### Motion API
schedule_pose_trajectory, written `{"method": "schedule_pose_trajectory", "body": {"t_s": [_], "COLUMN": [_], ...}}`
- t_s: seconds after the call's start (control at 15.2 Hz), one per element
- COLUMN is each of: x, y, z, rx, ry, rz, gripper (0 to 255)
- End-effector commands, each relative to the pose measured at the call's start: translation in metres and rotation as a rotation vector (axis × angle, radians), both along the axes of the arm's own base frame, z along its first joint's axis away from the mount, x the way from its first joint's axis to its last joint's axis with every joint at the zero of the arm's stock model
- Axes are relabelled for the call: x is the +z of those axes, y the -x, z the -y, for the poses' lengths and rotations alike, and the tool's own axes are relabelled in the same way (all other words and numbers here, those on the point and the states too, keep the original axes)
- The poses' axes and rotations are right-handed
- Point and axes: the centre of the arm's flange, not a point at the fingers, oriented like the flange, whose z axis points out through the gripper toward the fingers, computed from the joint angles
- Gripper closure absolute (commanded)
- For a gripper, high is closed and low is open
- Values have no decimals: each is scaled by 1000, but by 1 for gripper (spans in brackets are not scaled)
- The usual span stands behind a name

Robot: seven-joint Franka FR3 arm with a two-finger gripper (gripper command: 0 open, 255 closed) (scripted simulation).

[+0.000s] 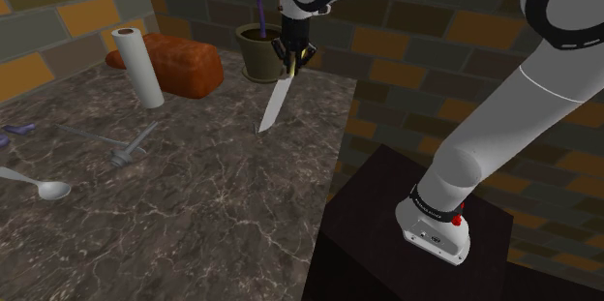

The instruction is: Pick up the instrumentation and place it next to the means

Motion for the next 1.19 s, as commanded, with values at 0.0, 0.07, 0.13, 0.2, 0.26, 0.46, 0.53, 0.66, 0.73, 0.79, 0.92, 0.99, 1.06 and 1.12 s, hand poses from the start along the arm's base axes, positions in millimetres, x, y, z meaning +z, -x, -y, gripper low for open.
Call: {"method": "schedule_pose_trajectory", "body": {"t_s": [0.0,0.07,0.13,0.2,0.26,0.46,0.53,0.66,0.73,0.79,0.92,0.99,1.06,1.12], "x": [0,0,0,0,0,0,0,0,0,0,0,0,0,0], "y": [5,7,9,11,13,19,21,25,27,29,33,35,37,39], "z": [-29,-42,-55,-68,-81,-120,-133,-159,-172,-185,-211,-224,-238,-251], "rx": [-1,-1,-1,-1,-1,-1,-1,-1,-1,-1,-1,-1,-1,-1], "ry": [0,0,0,0,0,0,0,0,0,0,0,0,0,0], "rz": [0,0,0,0,0,0,0,0,0,0,0,0,0,0], "gripper": [255,255,255,255,255,255,255,255,255,255,255,255,255,255]}}
